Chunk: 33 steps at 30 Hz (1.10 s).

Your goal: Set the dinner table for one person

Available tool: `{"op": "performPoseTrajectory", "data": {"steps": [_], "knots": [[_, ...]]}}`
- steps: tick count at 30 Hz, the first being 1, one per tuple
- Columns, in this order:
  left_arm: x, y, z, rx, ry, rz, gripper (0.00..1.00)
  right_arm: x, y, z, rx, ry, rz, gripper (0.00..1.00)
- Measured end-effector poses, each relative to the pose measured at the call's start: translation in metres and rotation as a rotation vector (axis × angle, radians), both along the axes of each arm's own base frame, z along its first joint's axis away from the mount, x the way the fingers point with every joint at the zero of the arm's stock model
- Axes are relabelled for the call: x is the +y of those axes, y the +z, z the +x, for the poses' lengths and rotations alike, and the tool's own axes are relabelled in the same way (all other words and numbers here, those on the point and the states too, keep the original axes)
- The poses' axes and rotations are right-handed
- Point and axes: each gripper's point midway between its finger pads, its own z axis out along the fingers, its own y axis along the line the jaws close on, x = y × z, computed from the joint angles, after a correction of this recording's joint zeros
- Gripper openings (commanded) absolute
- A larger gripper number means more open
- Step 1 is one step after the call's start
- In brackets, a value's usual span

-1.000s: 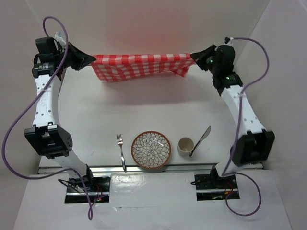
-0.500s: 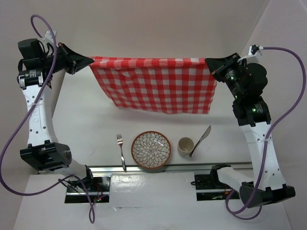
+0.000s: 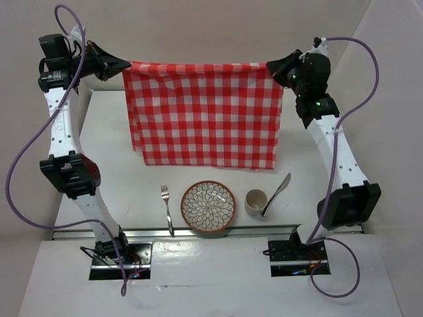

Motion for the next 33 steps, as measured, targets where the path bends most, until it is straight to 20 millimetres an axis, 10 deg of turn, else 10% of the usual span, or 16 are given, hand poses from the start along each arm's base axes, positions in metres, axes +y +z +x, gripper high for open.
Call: {"op": "performPoseTrajectory", "data": {"steps": [9,19,27,31,33], "knots": [[0.007,-0.003,0.060,-0.051,-0.039,-0.095,0.00,0.006,0.015,0.049,-0.095,0.002,0.002,0.00],[0.011,0.017,0.059,-0.107,-0.105,-0.178,0.00,0.007,0.022,0.043,-0.156,0.039,-0.008,0.00],[-0.001,-0.103,-0.016,0.161,-0.045,-0.157,0.01,0.004,-0.123,-0.037,0.098,0.096,-0.017,0.00],[-0.004,-0.205,-0.058,0.371,0.021,-0.107,0.74,0.004,-0.218,-0.081,0.315,0.106,0.006,0.80],[-0.003,-0.250,-0.074,0.501,0.040,-0.104,0.79,0.002,-0.263,-0.103,0.452,0.090,0.010,0.85]]}}
